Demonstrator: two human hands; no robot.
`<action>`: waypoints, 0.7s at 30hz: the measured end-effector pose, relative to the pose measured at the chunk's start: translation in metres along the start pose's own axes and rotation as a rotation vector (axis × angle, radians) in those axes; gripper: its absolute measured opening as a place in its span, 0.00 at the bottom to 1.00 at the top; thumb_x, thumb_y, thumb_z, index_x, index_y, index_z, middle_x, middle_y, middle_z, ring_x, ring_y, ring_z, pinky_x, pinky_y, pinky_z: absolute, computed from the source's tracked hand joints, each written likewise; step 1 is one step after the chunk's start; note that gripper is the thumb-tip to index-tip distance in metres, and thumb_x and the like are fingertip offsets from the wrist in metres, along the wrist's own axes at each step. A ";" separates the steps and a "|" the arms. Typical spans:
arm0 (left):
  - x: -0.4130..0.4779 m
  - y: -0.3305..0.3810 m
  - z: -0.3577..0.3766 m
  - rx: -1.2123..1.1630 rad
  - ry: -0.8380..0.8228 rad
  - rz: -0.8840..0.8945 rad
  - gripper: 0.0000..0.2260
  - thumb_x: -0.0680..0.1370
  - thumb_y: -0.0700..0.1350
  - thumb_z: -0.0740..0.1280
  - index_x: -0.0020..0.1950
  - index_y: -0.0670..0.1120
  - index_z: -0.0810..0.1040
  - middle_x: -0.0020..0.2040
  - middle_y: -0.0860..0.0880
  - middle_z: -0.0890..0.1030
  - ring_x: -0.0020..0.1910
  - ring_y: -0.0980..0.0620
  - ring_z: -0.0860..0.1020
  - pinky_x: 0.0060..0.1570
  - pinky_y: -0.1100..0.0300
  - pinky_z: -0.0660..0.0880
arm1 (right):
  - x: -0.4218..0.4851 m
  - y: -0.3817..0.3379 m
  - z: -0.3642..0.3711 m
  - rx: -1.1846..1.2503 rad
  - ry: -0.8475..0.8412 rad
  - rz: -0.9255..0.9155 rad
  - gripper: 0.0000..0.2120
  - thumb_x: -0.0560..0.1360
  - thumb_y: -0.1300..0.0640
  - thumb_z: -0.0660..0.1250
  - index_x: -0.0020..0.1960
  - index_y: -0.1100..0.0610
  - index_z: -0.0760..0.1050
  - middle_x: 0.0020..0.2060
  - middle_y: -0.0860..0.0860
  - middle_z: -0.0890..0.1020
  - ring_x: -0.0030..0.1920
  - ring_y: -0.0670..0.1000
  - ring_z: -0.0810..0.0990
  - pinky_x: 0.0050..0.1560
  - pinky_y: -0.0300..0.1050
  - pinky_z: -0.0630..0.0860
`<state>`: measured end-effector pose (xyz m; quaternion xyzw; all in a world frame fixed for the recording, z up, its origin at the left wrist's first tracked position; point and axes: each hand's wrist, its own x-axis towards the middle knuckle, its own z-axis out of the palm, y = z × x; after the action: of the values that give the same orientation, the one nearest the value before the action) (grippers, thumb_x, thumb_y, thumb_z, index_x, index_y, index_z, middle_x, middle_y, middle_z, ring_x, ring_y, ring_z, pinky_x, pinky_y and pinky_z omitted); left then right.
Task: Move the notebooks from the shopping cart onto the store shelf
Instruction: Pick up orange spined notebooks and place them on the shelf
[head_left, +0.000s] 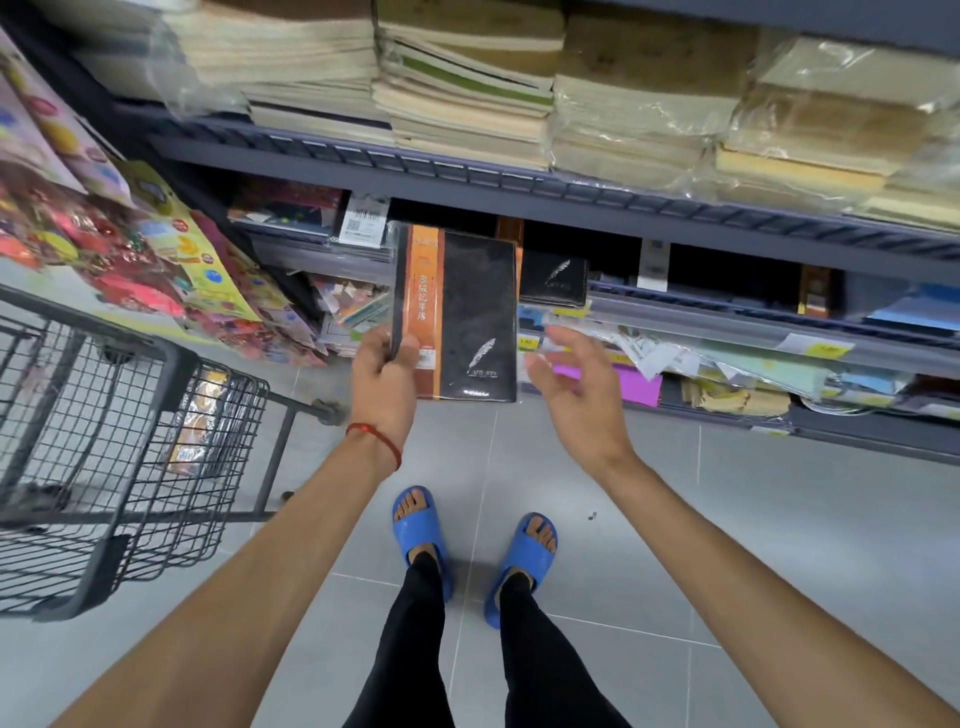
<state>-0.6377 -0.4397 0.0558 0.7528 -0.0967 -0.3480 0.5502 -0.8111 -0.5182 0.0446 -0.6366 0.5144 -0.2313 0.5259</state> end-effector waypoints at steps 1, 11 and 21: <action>-0.002 0.002 0.005 -0.013 -0.029 -0.022 0.03 0.81 0.38 0.63 0.49 0.40 0.75 0.43 0.45 0.77 0.44 0.48 0.75 0.51 0.51 0.74 | -0.003 -0.006 -0.003 0.040 -0.102 0.029 0.19 0.78 0.54 0.71 0.68 0.52 0.73 0.61 0.47 0.77 0.58 0.41 0.78 0.52 0.30 0.75; -0.008 0.011 0.042 0.049 -0.472 -0.018 0.26 0.75 0.30 0.69 0.69 0.44 0.67 0.55 0.48 0.82 0.51 0.57 0.82 0.53 0.62 0.78 | 0.014 0.015 -0.027 -0.097 -0.107 -0.041 0.36 0.64 0.52 0.83 0.68 0.48 0.72 0.60 0.48 0.77 0.58 0.46 0.78 0.60 0.53 0.78; 0.021 -0.021 0.066 0.331 -0.361 0.261 0.28 0.72 0.41 0.76 0.70 0.49 0.71 0.57 0.52 0.80 0.52 0.62 0.79 0.60 0.57 0.77 | 0.040 0.046 -0.026 -0.142 0.021 -0.079 0.31 0.72 0.54 0.77 0.72 0.49 0.70 0.59 0.48 0.73 0.59 0.43 0.73 0.61 0.33 0.71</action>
<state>-0.6684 -0.4931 0.0183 0.7393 -0.3451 -0.3823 0.4339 -0.8366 -0.5615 0.0019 -0.6898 0.5094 -0.2214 0.4645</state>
